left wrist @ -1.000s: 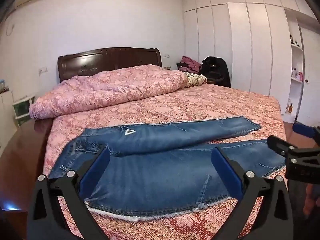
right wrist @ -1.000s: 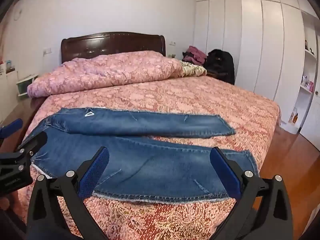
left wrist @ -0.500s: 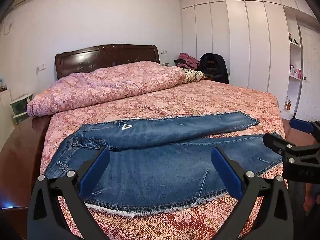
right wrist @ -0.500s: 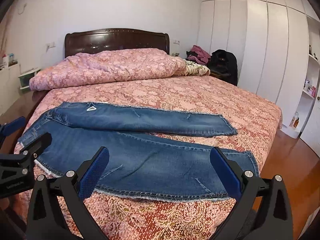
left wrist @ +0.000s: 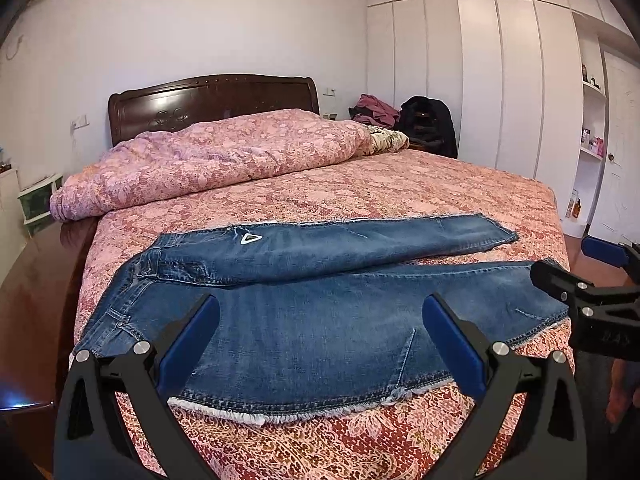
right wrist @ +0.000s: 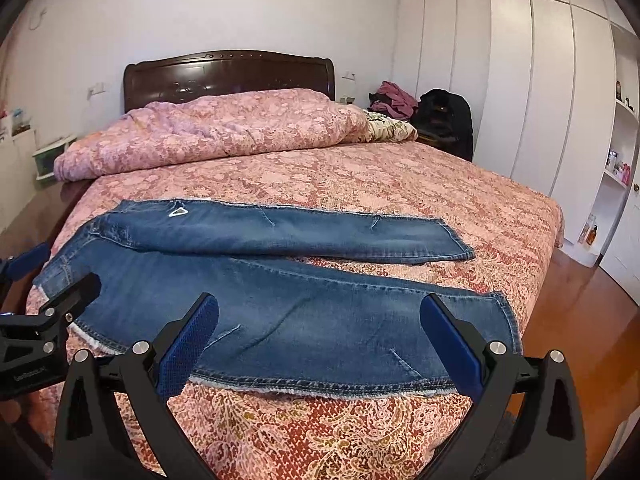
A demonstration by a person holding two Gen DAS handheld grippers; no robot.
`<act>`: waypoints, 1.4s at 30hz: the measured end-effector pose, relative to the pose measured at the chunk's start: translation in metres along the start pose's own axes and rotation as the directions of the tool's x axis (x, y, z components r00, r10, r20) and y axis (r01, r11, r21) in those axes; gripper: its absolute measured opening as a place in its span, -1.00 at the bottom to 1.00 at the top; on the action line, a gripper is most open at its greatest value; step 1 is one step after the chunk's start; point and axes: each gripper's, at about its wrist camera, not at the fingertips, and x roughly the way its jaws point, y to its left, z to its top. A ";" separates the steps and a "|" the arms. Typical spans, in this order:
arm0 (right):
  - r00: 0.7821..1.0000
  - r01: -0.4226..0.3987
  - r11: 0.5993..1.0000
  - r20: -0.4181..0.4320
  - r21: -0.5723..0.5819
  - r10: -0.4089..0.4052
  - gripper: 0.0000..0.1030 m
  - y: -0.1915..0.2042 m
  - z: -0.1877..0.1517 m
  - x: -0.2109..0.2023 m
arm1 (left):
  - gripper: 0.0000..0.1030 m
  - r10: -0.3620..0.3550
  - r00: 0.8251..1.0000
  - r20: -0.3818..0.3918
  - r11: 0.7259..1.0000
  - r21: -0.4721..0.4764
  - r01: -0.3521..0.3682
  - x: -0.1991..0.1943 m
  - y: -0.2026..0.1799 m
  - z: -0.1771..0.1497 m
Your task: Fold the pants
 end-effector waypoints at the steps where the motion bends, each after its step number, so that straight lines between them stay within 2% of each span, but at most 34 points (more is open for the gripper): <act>1: 1.000 0.000 1.000 0.000 0.000 0.000 0.94 0.000 0.000 0.000 | 0.97 0.000 1.000 0.003 1.000 0.003 0.000 0.000 -0.001 0.000; 42: 1.000 -0.005 1.000 -0.019 0.000 0.005 0.94 -0.001 -0.002 0.002 | 0.97 -0.027 1.000 0.004 0.999 -0.030 0.027 0.003 0.003 -0.002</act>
